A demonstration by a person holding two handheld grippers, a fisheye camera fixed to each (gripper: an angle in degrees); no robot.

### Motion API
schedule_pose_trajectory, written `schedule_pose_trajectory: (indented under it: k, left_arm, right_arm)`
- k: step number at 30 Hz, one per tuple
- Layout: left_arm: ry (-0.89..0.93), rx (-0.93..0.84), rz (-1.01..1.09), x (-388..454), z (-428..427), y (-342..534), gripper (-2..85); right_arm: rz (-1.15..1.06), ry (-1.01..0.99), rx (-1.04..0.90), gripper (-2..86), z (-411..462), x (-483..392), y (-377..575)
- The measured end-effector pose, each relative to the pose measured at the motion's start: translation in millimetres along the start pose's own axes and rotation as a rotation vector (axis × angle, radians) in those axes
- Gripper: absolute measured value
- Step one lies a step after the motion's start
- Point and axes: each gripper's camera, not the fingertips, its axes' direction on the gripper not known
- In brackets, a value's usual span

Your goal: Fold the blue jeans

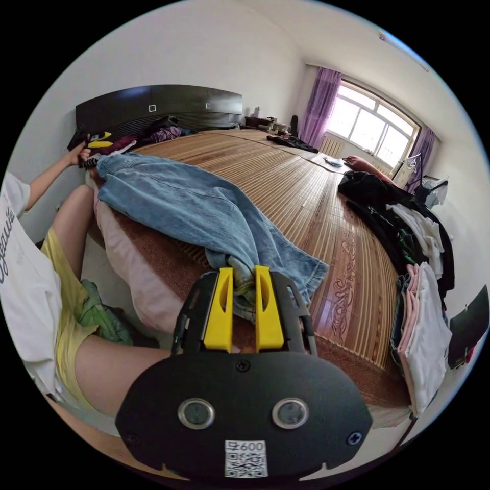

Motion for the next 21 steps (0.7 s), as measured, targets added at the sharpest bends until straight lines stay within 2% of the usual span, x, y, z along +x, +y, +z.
schedule_pose_trajectory:
  k: [3,6,7,9,12,14,16,18,19,21]
  left_arm:
    - [-0.111,-0.257,0.022,9.8,54.6,-38.2,15.6]
    - [-0.176,-0.359,-0.020,15.1,81.2,-39.2,9.9]
    - [-0.140,-0.314,-0.013,20.8,74.8,-35.6,7.8]
    - [-0.085,-0.186,0.001,31.1,49.4,-28.7,5.4]
    - [0.058,0.013,0.046,53.7,-4.7,-19.6,3.6]
    - [0.098,0.079,0.150,85.4,-35.2,-19.4,3.2]
    - [0.196,0.185,0.339,145.2,-81.1,-17.5,2.9]
    - [0.313,0.260,0.395,183.1,-113.6,-13.4,2.8]
    - [0.411,0.307,0.425,204.0,-132.3,-8.1,2.7]
    - [0.530,0.378,0.462,229.7,-157.3,3.3,2.7]
  right_arm:
    - [0.092,-0.048,0.041,5.2,-22.9,22.2,-3.8]
    - [0.342,-0.016,0.193,4.1,-66.6,46.4,8.6]
    - [0.444,-0.001,0.291,2.7,-88.8,53.3,22.1]
    - [0.504,0.014,0.388,0.5,-118.6,52.2,38.0]
    - [0.509,0.037,0.457,-0.5,-150.9,32.8,42.8]
    - [0.420,-0.084,0.484,-0.7,-153.1,12.3,25.2]
    - [0.283,-0.388,0.421,-0.8,-122.7,-26.9,-26.6]
    - [0.189,-0.600,0.295,-0.8,-74.3,-75.6,-76.8]
    - [0.177,-0.655,0.204,-0.8,-35.1,-116.4,-108.2]
    - [0.192,-0.633,0.047,-0.8,27.2,-184.2,-148.4]
